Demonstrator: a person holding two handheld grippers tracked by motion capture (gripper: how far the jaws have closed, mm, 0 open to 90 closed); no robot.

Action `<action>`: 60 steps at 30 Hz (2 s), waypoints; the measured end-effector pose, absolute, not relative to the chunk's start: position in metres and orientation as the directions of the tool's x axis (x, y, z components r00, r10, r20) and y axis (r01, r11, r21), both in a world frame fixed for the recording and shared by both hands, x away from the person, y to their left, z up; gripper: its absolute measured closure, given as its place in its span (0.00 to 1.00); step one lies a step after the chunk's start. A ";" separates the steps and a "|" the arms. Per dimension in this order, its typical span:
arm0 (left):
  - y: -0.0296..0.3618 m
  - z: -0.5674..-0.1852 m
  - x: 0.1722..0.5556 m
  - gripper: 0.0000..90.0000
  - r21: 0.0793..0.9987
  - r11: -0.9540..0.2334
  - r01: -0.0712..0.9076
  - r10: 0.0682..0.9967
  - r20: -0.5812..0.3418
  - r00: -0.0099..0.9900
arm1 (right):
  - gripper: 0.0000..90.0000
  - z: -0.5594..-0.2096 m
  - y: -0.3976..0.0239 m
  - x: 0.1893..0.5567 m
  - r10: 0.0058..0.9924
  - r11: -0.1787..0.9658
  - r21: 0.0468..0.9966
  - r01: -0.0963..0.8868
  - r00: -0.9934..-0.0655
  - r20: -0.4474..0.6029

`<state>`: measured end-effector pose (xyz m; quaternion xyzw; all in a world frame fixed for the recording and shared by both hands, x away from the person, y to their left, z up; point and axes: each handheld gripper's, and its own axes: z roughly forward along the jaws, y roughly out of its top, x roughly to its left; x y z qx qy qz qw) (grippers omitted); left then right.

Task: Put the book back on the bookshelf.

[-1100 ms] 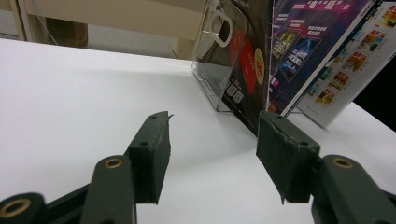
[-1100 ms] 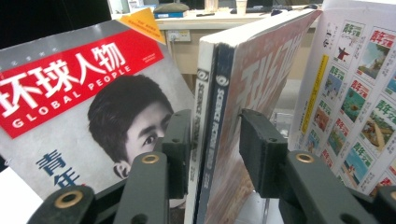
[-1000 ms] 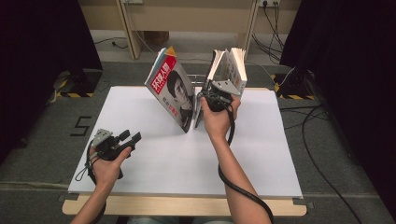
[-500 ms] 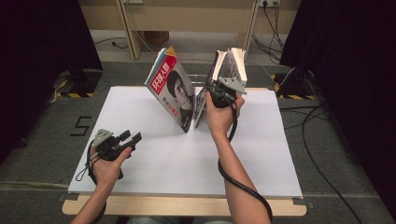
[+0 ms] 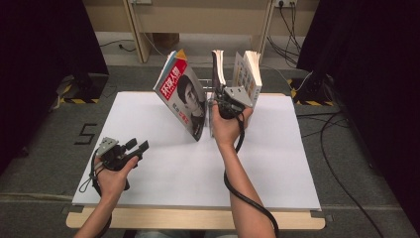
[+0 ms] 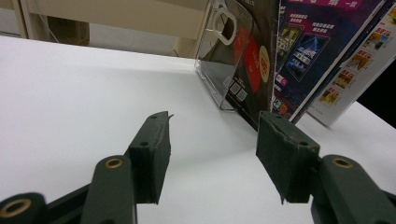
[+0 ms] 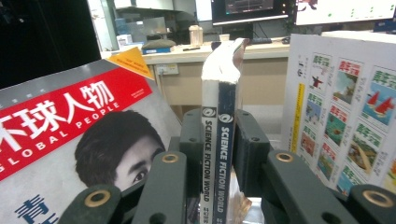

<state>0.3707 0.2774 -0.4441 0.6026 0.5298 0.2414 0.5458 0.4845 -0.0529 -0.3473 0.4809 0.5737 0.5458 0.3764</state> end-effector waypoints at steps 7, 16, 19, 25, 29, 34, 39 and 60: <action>0.277 -0.444 0.371 0.49 0.914 0.156 0.374 0.902 -0.286 0.323 | 0.85 -0.348 -0.043 0.482 0.962 -0.006 0.993 0.119 -0.270 0.038; 0.278 -0.444 0.370 0.49 0.914 0.157 0.374 0.902 -0.286 0.322 | 0.82 -0.348 -0.027 0.482 0.954 0.044 0.994 0.104 -0.298 -0.011; 0.278 -0.445 0.370 0.49 0.914 0.157 0.375 0.902 -0.287 0.323 | 0.82 -0.348 -0.023 0.483 0.951 0.057 0.993 0.104 -0.309 -0.022; 0.278 -0.445 0.370 0.49 0.914 0.156 0.376 0.902 -0.286 0.322 | 0.80 -0.348 -0.018 0.482 0.943 0.072 0.991 0.110 -0.330 -0.032; 0.278 -0.445 0.370 0.49 0.914 0.153 0.375 0.902 -0.284 0.325 | 0.79 -0.348 -0.015 0.483 0.940 0.080 0.991 0.109 -0.339 -0.039; 0.279 -0.445 0.370 0.49 0.914 0.157 0.374 0.903 -0.287 0.321 | 0.77 -0.350 -0.013 0.482 0.939 0.077 0.992 0.100 -0.341 -0.038; 0.279 -0.444 0.369 0.49 0.915 0.157 0.372 0.903 -0.285 0.322 | 0.74 -0.350 -0.011 0.483 0.936 0.084 0.991 0.101 -0.349 -0.044; 0.280 -0.444 0.369 0.49 0.914 0.159 0.373 0.903 -0.288 0.321 | 0.60 -0.351 -0.017 0.475 0.924 0.040 0.996 0.085 -0.383 -0.004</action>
